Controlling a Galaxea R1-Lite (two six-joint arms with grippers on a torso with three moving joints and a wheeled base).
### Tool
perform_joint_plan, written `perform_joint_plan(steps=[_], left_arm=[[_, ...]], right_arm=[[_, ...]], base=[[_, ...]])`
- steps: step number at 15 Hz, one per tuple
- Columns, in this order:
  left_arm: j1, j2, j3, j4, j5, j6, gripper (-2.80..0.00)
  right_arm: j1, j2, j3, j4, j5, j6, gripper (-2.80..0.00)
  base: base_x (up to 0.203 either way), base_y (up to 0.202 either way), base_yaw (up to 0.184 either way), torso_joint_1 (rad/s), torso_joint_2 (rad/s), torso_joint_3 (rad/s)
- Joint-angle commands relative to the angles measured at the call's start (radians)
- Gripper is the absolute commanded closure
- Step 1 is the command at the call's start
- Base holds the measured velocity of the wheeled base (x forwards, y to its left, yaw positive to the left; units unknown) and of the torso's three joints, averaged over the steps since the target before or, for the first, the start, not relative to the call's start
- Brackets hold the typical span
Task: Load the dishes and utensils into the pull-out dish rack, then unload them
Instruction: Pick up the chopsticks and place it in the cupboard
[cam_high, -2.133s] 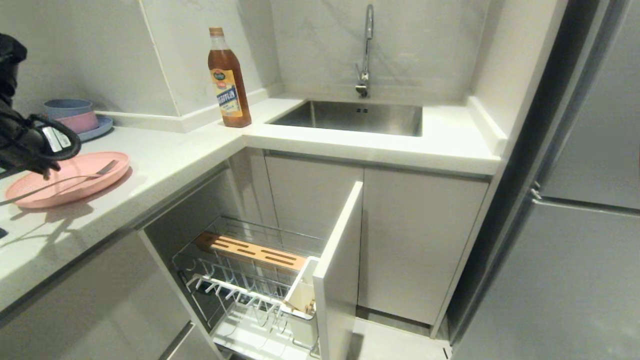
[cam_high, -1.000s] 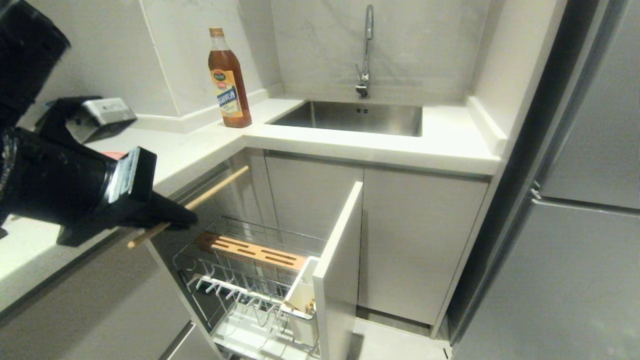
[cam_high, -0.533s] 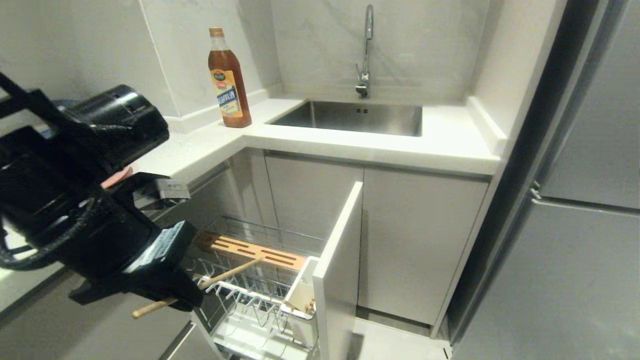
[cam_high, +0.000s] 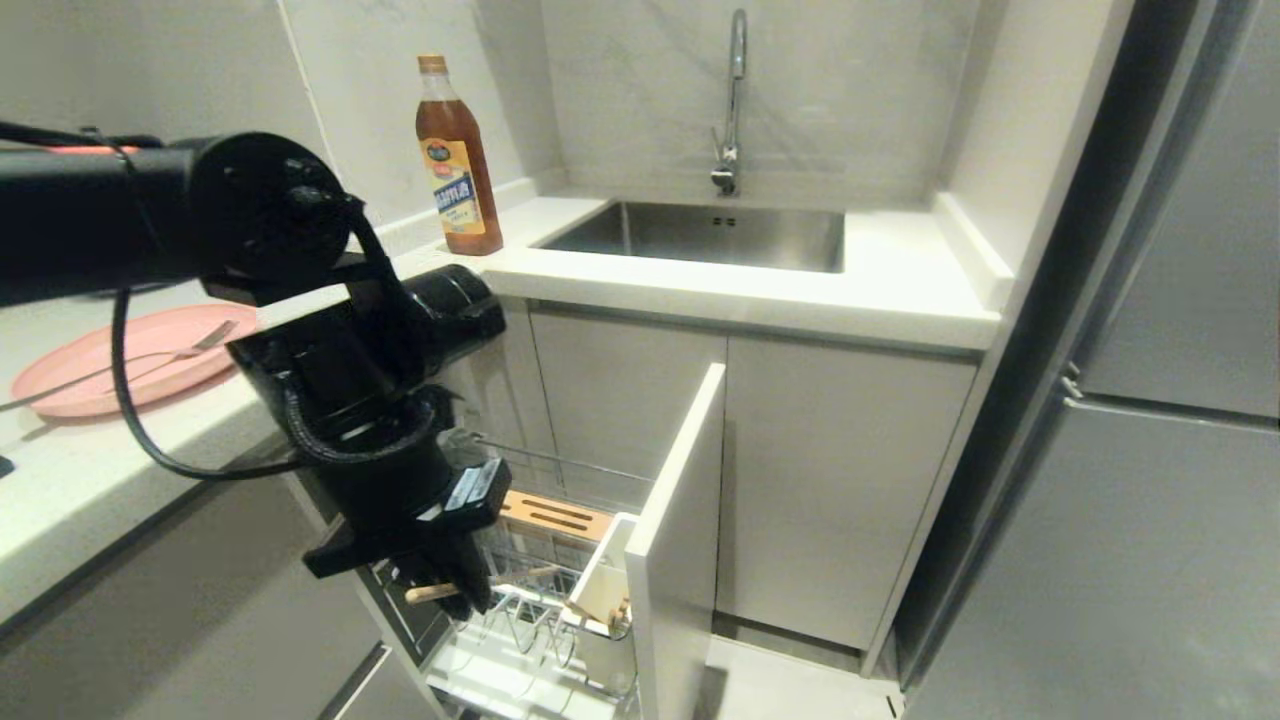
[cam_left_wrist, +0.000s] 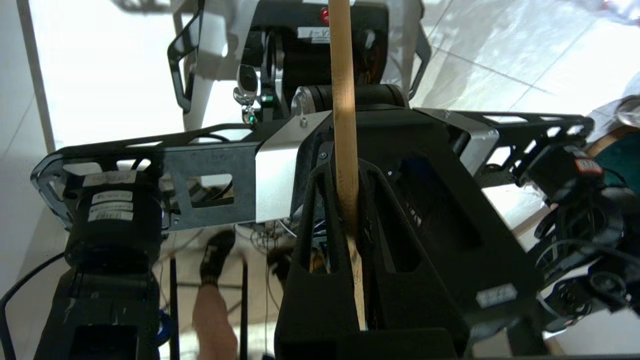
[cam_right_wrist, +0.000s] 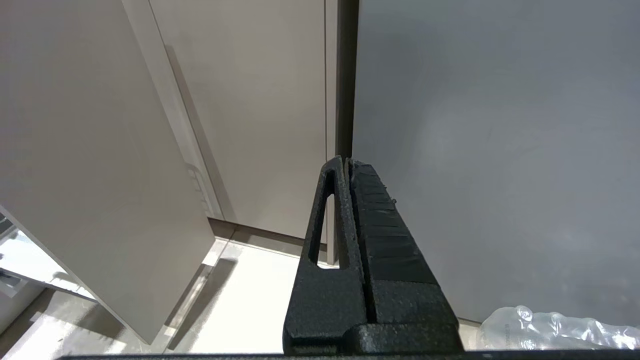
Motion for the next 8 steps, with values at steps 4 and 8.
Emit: perform_joint_plan(steps=[4,8], left_arm=[[0.003,0.176,-0.085,0.012,-0.007,-0.003,0.0],[0.003,0.259,-0.142,0.01,-0.012,-0.004,0.0]], right_arm=[[0.0,0.001,0.0,0.0,0.0,0.0,0.0],[0.0,0.001,0.0,0.0,0.0,0.0,0.0]], base=[[0.0,0.0,0.0,0.0,0.0,0.0],[0.0,0.0,0.0,0.0,0.0,0.0]])
